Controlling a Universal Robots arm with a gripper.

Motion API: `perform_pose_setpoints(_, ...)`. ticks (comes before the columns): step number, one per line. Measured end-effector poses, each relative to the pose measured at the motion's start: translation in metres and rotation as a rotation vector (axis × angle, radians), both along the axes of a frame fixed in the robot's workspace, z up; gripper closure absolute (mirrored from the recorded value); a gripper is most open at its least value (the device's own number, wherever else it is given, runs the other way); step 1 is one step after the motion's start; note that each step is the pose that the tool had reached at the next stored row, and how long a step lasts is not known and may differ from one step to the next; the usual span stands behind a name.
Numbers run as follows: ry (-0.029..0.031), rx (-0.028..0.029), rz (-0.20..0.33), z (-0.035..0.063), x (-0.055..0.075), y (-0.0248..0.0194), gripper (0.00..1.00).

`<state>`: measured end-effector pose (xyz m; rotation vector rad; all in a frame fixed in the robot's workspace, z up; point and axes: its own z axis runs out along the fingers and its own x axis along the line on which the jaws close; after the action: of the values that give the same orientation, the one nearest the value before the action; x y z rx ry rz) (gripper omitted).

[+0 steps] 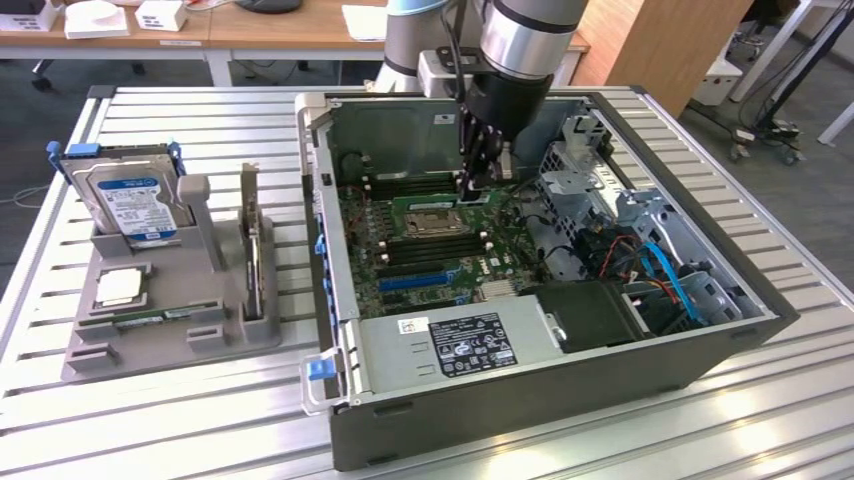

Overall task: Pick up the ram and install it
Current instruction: 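Insert the ram into the slot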

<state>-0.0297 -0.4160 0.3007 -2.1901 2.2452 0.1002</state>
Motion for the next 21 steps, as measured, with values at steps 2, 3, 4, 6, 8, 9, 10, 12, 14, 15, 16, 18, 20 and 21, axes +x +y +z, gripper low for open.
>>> perform_pose_setpoints(2, 0.0001, -0.0003, 0.000, -0.0037, 0.000, 0.0000, 0.89)
perform_pose_setpoints(3, 0.0000, -0.0002, 0.000, -0.0055, 0.000, 0.0000, 0.89)
perform_pose_setpoints(4, 0.0000, -0.0001, 0.000, -0.0073, 0.000, 0.0000, 0.89)
perform_pose_setpoints(6, 0.0000, -0.0001, 0.000, -0.0109, 0.000, 0.0001, 0.89)
perform_pose_setpoints(8, 0.0000, -0.0002, 0.000, -0.0145, 0.000, 0.0000, 0.89)
perform_pose_setpoints(9, -0.0001, 0.0000, 0.000, -0.0165, 0.000, 0.0001, 0.89)
perform_pose_setpoints(10, -0.0001, 0.0000, 0.000, -0.0182, 0.000, 0.0001, 0.89)
perform_pose_setpoints(12, 0.0000, 0.0000, 0.000, -0.0185, 0.000, 0.0000, 0.89)
perform_pose_setpoints(14, 0.0000, 0.0000, 0.000, -0.0185, 0.000, 0.0000, 0.89)
perform_pose_setpoints(15, 0.0000, 0.0000, 0.000, -0.0186, 0.000, 0.0000, 0.89)
perform_pose_setpoints(16, 0.0001, 0.0000, 0.000, -0.0185, 0.000, 0.0000, 0.89)
perform_pose_setpoints(18, 0.0000, 0.0000, 0.000, -0.0186, 0.000, 0.0000, 0.89)
perform_pose_setpoints(20, 0.0001, 0.0000, 0.000, -0.0185, 0.000, 0.0000, 0.89)
perform_pose_setpoints(21, 0.0000, 0.0000, 0.001, -0.0186, 0.000, 0.0000, 0.89)
